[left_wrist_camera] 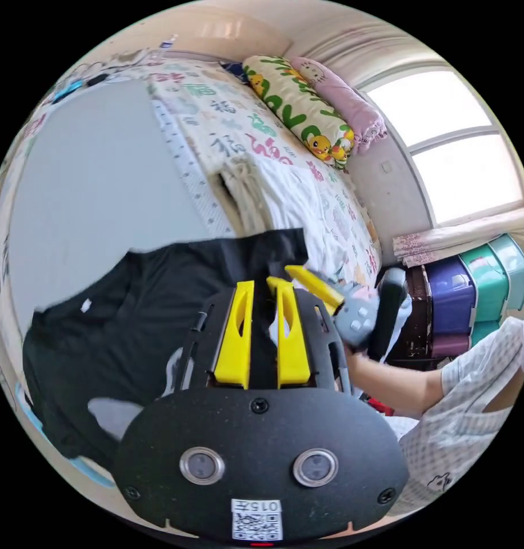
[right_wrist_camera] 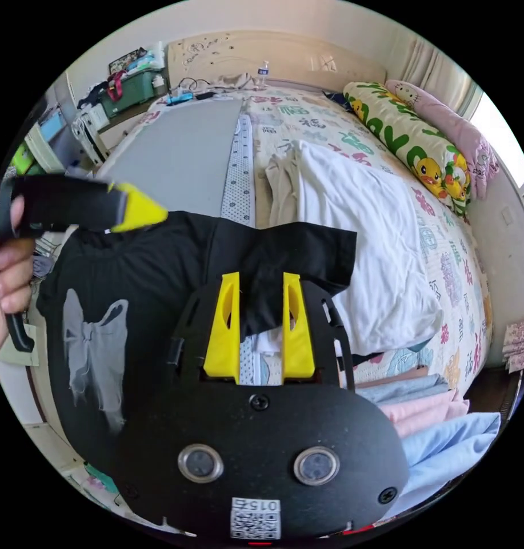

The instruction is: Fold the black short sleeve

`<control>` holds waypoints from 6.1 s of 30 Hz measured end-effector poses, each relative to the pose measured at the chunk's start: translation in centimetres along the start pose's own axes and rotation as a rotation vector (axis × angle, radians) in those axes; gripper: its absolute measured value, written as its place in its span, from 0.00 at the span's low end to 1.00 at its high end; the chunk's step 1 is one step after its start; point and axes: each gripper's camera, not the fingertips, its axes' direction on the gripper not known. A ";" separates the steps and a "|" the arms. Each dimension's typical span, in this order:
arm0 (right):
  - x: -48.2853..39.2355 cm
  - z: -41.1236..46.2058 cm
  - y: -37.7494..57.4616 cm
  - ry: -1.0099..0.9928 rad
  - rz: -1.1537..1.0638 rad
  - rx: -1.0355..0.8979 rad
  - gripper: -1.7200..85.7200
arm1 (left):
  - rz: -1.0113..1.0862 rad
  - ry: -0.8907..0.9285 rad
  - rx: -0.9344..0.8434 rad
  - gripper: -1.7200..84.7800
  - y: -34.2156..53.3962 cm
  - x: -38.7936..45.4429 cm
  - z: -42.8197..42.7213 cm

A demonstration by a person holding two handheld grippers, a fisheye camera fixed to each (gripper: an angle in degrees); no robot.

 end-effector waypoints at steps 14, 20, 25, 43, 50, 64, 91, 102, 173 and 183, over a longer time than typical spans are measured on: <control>7.6 2.7 7.0 -0.190 0.254 -0.021 0.02 | 0.159 -0.146 -0.248 0.13 -13.5 10.6 12.5; 8.7 4.8 7.6 -0.249 0.249 -0.011 0.02 | 0.179 -0.152 -0.214 0.04 -13.6 11.4 11.3; 7.3 4.7 7.3 -0.274 0.133 0.064 0.02 | 0.135 -0.103 -0.079 0.02 -11.6 10.6 6.1; -7.5 10.9 9.2 -0.574 -0.727 -0.198 0.08 | -0.334 -0.294 -0.066 0.03 14.3 -2.3 -7.4; -5.5 13.6 4.2 -0.413 -0.494 -0.178 0.12 | -0.302 -0.216 0.135 0.08 10.8 -3.8 -9.7; -2.1 19.2 -0.5 -0.470 -0.217 -0.252 0.06 | -0.181 -0.119 0.042 0.02 -3.0 -5.8 -0.9; -7.8 14.7 -1.8 -0.462 -0.623 -0.302 0.01 | -0.267 -0.183 -0.028 0.02 10.5 -5.6 -4.7; 0.1 10.9 -3.8 -0.521 -0.571 -0.317 0.06 | -0.387 -0.272 -0.083 0.04 15.5 -6.7 -3.9; -21.3 -32.6 -77.7 -0.420 -1.237 -0.584 0.09 | -0.812 0.295 0.773 0.01 59.3 -42.7 -6.4; -24.8 -36.5 -79.9 -0.295 -1.620 -0.969 0.08 | -0.882 0.363 0.733 0.03 63.5 -43.9 -2.8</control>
